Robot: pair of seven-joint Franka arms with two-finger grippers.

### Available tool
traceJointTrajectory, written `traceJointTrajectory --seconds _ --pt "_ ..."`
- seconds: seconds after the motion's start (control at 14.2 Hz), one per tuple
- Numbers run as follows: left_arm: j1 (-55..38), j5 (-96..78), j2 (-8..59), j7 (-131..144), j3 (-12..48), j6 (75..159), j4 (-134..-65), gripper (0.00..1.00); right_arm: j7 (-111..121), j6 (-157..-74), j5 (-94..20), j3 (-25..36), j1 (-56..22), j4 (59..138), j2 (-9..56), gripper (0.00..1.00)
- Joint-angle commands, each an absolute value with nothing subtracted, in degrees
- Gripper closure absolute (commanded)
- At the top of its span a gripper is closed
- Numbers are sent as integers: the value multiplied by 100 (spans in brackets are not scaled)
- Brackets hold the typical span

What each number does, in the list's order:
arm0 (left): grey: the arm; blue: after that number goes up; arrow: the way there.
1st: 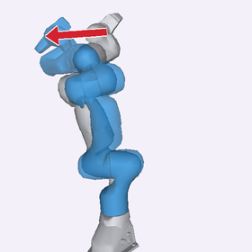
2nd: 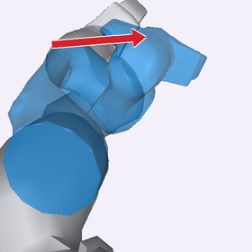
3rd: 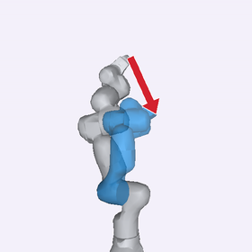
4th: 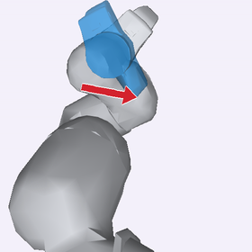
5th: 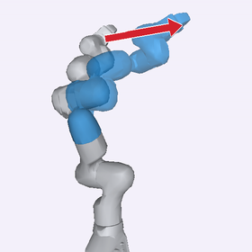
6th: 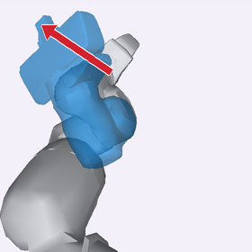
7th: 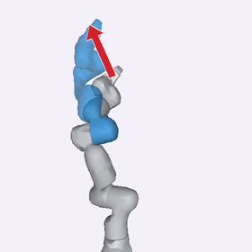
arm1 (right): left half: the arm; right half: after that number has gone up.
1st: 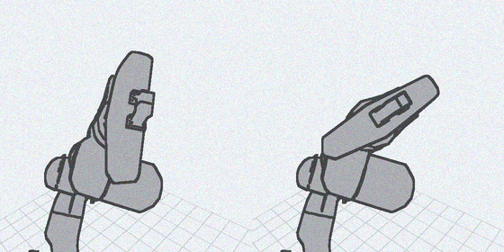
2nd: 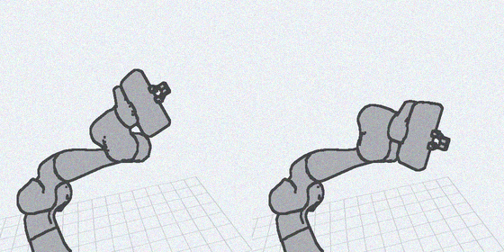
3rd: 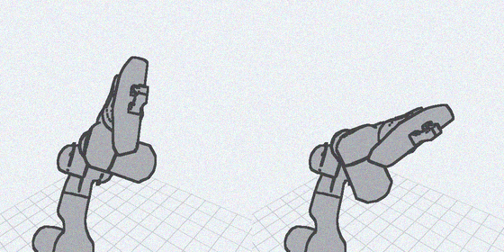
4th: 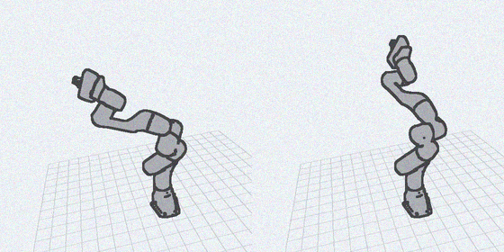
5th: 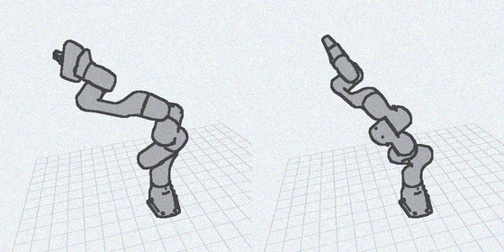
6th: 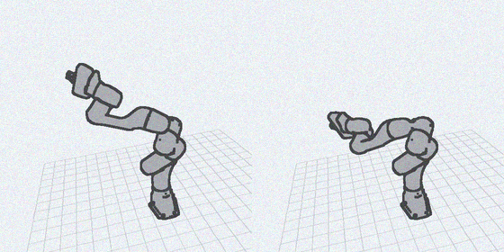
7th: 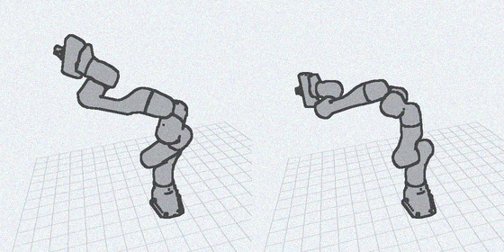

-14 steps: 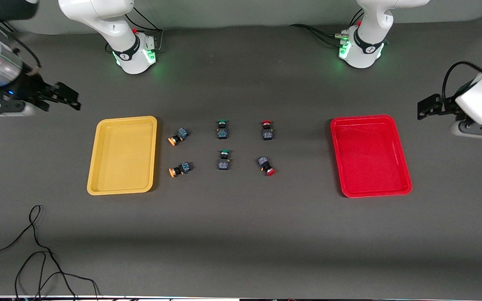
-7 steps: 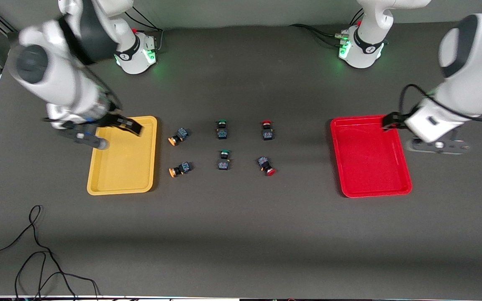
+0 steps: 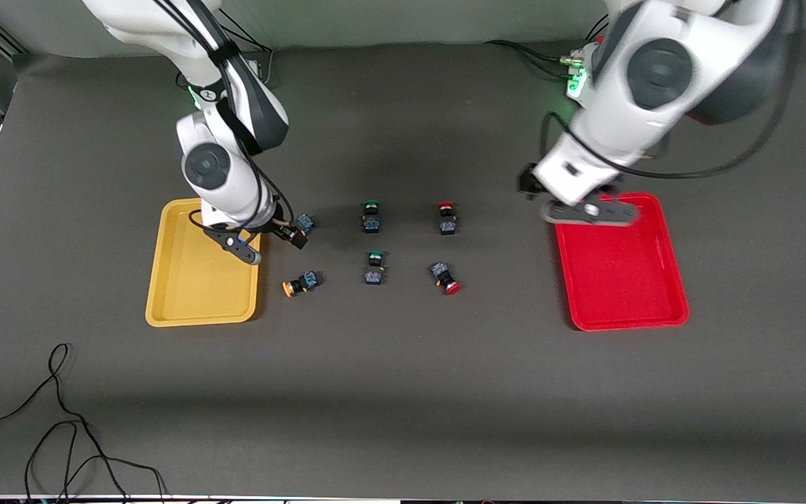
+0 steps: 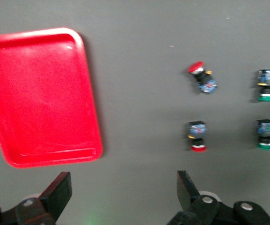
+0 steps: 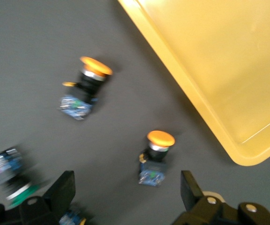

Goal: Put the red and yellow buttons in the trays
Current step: 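Grasp an orange button with the right gripper while the left gripper approaches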

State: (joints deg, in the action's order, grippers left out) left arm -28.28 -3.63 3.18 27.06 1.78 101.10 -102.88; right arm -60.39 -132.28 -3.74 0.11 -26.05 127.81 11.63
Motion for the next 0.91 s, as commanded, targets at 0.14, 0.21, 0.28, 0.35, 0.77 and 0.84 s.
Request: traceJointTrajectory --seconds 0.14,0.21,0.28,0.35,0.77,0.84 --pt "-3664 -387 561 3673 114 10563 -10292 0 -6407 -13798 -659 44 -2795 13183 1582 0" --pt "-3787 -387 719 3743 114 10712 -10301 0 -6407 -13877 -668 44 -2795 13271 1582 0" --pt "-3875 -387 877 3762 114 10836 -10301 0 -6407 -14043 -720 44 -2795 13341 1660 0" --pt "-3972 -387 1053 3762 114 10976 -10318 0 -6407 -14245 -895 35 -2821 13350 1800 0" --pt "-4210 -387 2065 3850 123 12424 -10791 0 -6407 -14493 -1072 35 -2936 13430 2030 15" --pt "-4253 -378 2170 3850 123 12715 -10958 0 -6407 -14511 -1072 35 -2944 13447 2039 28"
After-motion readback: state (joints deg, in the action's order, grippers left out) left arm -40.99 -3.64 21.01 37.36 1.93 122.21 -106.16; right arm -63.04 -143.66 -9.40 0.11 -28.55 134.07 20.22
